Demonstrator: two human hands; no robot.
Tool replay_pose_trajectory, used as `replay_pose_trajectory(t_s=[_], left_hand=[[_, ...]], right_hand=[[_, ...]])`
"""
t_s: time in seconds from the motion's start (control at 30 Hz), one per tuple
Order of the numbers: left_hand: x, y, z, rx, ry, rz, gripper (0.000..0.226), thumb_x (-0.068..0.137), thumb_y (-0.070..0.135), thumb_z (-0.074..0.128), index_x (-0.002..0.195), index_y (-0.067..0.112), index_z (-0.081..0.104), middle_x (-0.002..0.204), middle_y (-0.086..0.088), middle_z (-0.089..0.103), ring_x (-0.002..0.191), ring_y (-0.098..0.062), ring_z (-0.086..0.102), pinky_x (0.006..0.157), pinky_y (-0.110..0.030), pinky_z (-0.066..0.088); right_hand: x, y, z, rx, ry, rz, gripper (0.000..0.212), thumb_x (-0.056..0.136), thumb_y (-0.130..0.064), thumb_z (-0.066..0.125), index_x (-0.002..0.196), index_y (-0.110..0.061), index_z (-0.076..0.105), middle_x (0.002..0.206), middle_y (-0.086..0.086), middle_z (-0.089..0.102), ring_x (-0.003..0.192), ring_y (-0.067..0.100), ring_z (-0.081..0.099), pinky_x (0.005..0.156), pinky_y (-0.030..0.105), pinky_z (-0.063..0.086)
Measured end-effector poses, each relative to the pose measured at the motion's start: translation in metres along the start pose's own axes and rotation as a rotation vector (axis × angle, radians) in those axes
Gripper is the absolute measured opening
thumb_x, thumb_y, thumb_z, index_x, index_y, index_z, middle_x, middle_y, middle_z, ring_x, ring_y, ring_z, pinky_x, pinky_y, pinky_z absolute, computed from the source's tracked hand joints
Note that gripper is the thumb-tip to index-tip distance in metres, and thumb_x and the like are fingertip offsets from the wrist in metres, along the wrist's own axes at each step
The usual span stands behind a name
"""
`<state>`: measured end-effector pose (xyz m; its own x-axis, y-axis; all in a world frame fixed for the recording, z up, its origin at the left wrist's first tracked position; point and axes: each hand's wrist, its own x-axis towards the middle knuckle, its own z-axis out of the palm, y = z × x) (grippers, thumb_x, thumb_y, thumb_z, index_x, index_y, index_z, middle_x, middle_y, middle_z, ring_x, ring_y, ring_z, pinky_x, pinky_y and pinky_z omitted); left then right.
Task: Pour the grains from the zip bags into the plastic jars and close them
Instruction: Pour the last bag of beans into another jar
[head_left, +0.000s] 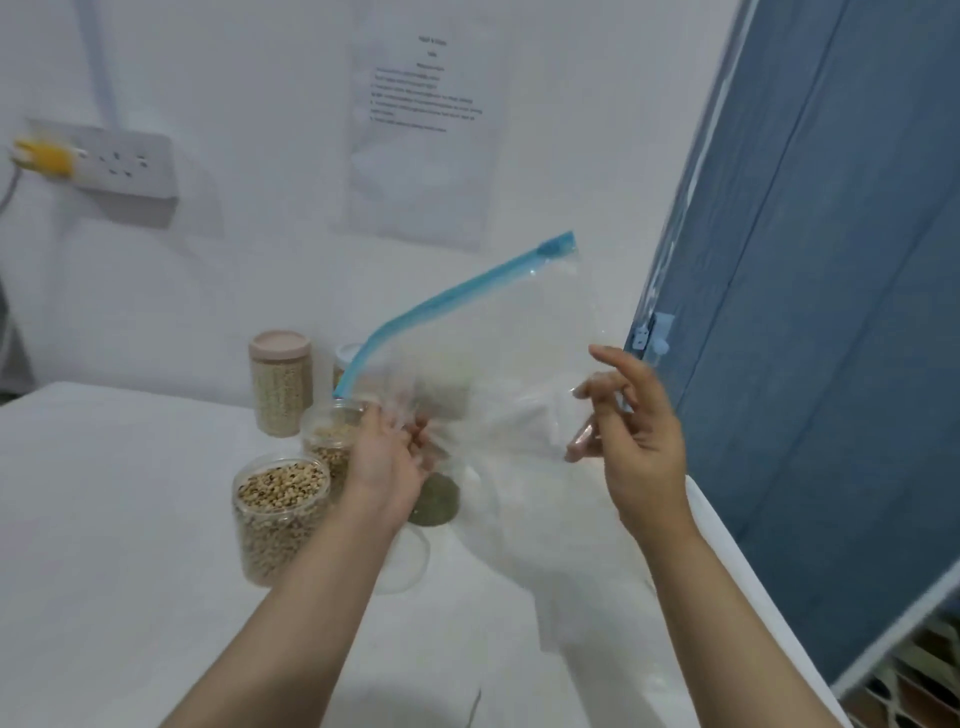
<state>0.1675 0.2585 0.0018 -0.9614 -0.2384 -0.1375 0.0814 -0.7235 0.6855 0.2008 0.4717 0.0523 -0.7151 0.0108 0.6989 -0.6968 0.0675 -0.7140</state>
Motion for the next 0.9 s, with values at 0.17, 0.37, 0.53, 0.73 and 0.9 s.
replay_pose_trajectory(t_s=[0.17, 0.37, 0.53, 0.73, 0.9], left_hand=[[0.000, -0.022, 0.012, 0.825, 0.113, 0.298, 0.067, 0.088, 0.080, 0.021, 0.142, 0.047, 0.043, 0.148, -0.004, 0.033, 0.144, -0.030, 0.026, 0.118, -0.051, 0.021], [-0.009, -0.050, -0.011, 0.945, -0.041, 0.483, 0.066, 0.091, 0.049, 0.064, 0.148, 0.043, 0.034, 0.133, 0.008, 0.022, 0.122, -0.004, 0.028, 0.107, -0.024, 0.027], [-0.013, -0.083, -0.027, 0.827, -0.201, 0.117, 0.077, 0.082, 0.033, 0.080, 0.139, 0.055, 0.034, 0.147, 0.009, 0.030, 0.128, -0.020, 0.048, 0.071, -0.025, 0.051], [-0.015, -0.090, -0.020, 0.875, -0.261, 0.064, 0.064, 0.086, 0.006, 0.072, 0.138, 0.034, 0.048, 0.128, 0.010, 0.057, 0.063, 0.001, 0.057, 0.058, -0.016, 0.047], [-0.021, -0.081, -0.015, 1.022, -0.175, 0.234, 0.070, 0.085, 0.000, 0.064, 0.145, 0.030, 0.043, 0.140, 0.007, 0.043, 0.120, -0.013, 0.049, 0.091, -0.017, 0.041]], right_hand=[[-0.004, 0.012, 0.000, 0.305, 0.155, 0.464, 0.036, 0.101, 0.001, 0.043, 0.113, -0.015, 0.072, 0.075, -0.006, 0.056, 0.053, 0.013, 0.051, 0.054, 0.024, 0.051], [-0.013, 0.049, -0.031, 0.303, 0.239, 0.689, 0.052, 0.093, -0.002, 0.061, 0.142, -0.018, 0.052, 0.105, 0.000, 0.054, 0.059, 0.004, 0.054, 0.066, 0.019, 0.053], [-0.020, 0.069, -0.055, 0.228, 0.255, 0.720, 0.063, 0.091, 0.004, 0.062, 0.146, -0.022, 0.047, 0.141, -0.001, 0.050, 0.091, 0.007, 0.064, 0.076, 0.020, 0.053], [-0.034, 0.098, -0.077, -0.032, 0.143, 0.736, 0.066, 0.090, 0.004, 0.057, 0.142, -0.036, 0.049, 0.141, -0.009, 0.045, 0.097, 0.014, 0.060, 0.071, 0.019, 0.054], [-0.041, 0.115, -0.091, -0.349, -0.083, 0.641, 0.060, 0.097, -0.025, 0.063, 0.148, -0.041, 0.036, 0.154, -0.021, 0.022, 0.109, 0.012, 0.057, 0.085, 0.016, 0.047]])
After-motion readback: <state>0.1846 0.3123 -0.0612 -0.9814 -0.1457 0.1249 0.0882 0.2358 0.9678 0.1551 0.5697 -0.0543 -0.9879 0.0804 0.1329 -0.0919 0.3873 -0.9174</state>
